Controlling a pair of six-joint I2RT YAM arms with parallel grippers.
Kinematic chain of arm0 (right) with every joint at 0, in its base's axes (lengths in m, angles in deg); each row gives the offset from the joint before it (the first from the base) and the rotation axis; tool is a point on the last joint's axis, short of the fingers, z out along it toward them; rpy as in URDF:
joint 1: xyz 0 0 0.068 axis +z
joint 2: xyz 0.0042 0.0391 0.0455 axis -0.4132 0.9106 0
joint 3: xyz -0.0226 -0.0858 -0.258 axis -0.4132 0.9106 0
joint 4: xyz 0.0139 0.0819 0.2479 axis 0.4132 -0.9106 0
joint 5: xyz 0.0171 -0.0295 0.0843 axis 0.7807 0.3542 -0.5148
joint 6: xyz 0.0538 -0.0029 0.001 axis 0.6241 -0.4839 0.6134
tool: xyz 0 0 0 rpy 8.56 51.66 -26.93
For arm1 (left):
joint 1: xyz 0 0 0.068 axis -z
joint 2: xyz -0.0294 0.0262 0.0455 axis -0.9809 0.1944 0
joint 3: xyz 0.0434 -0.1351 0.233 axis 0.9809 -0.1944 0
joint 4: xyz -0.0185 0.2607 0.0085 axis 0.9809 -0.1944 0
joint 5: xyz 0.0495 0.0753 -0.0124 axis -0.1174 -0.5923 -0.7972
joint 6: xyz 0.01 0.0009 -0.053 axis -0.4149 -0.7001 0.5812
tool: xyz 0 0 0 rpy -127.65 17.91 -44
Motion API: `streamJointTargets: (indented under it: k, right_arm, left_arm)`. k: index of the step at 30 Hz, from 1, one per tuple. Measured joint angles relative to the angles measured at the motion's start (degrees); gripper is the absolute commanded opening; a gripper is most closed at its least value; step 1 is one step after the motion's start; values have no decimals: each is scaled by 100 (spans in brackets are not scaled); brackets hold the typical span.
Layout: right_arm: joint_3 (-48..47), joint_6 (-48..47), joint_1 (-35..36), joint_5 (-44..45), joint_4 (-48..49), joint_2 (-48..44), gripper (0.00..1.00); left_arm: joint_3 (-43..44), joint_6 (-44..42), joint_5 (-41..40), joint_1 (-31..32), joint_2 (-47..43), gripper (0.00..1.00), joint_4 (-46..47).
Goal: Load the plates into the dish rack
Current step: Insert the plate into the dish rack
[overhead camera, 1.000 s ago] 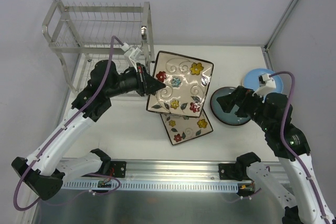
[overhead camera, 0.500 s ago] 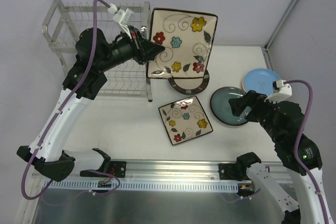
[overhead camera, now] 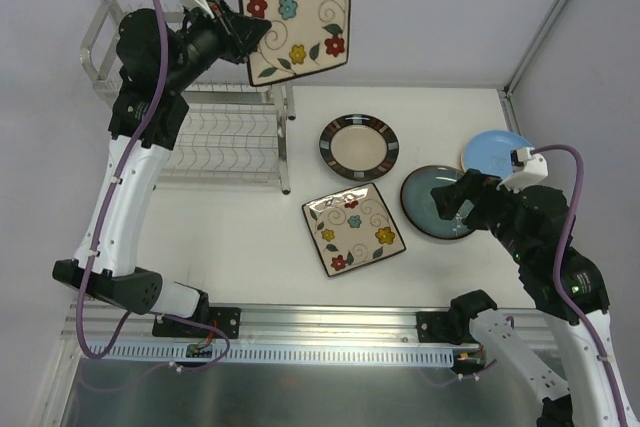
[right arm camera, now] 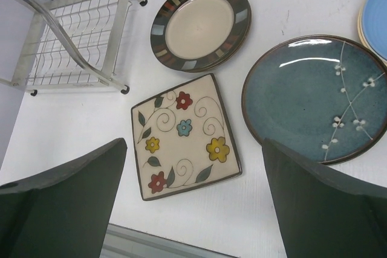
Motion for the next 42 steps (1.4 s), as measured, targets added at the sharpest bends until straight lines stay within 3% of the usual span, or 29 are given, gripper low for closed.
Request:
streamJointTargets:
  k: [16,29,42]
  right_arm:
    - [-507,-693,0,-1338,372,1613,100]
    - [-507,-1001,0,-1690,570,1823,100]
    - [-507,-1117,0,-1803,647,2291,100]
  left_arm:
    - [201,-776,-632,-1281,87,0,420]
    - [186,-688,-789,-2702,94,0,990]
    - [-393,-1279,-1115,-3383,98,0,1486]
